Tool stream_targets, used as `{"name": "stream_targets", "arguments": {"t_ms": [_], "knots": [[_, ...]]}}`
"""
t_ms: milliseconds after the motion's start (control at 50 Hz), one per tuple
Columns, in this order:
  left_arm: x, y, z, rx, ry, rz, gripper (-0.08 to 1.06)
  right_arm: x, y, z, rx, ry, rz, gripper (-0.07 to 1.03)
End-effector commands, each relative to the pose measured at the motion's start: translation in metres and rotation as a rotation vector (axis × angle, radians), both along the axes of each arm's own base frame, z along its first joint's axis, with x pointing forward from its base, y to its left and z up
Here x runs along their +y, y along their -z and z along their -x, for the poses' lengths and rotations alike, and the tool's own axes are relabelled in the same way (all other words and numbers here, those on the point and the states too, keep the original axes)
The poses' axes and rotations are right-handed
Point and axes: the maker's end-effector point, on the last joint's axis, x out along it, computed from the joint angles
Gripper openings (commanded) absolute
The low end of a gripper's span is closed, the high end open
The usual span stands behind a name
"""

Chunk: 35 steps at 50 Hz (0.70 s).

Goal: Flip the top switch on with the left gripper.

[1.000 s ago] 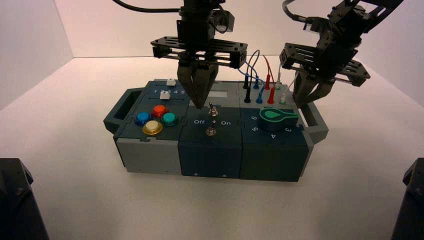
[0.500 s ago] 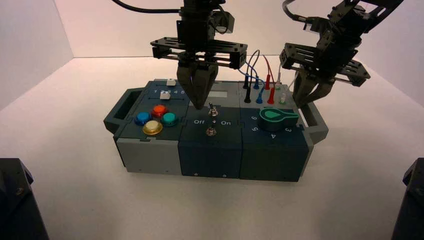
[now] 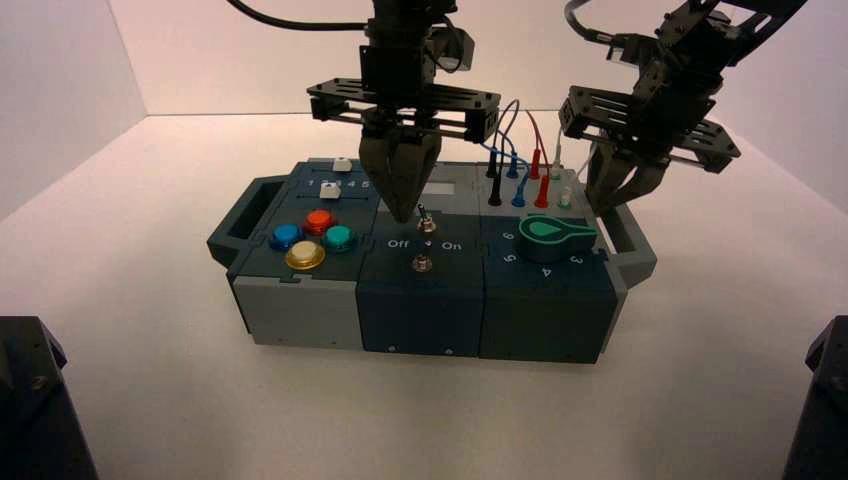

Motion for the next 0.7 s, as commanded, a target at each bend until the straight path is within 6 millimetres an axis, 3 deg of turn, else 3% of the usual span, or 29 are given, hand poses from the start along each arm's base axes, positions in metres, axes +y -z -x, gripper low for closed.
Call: {"name": "stream_targets", "arguments": {"t_ms": [20, 460, 700], "knots": [[-0.010, -0.011, -0.007, -0.028, 0.009, 0.031, -0.03, 0.012, 0.007, 0.004, 0.003, -0.063, 0.012, -0.02], [-0.012, -0.012, -0.005, -0.020, 0.015, 0.028, -0.03, 0.012, 0.007, 0.004, 0.001, -0.063, 0.012, -0.03], [-0.022, -0.016, -0.001, -0.022, 0.033, 0.042, -0.03, 0.012, 0.006, 0.003, 0.000, -0.062, 0.012, -0.02]]}}
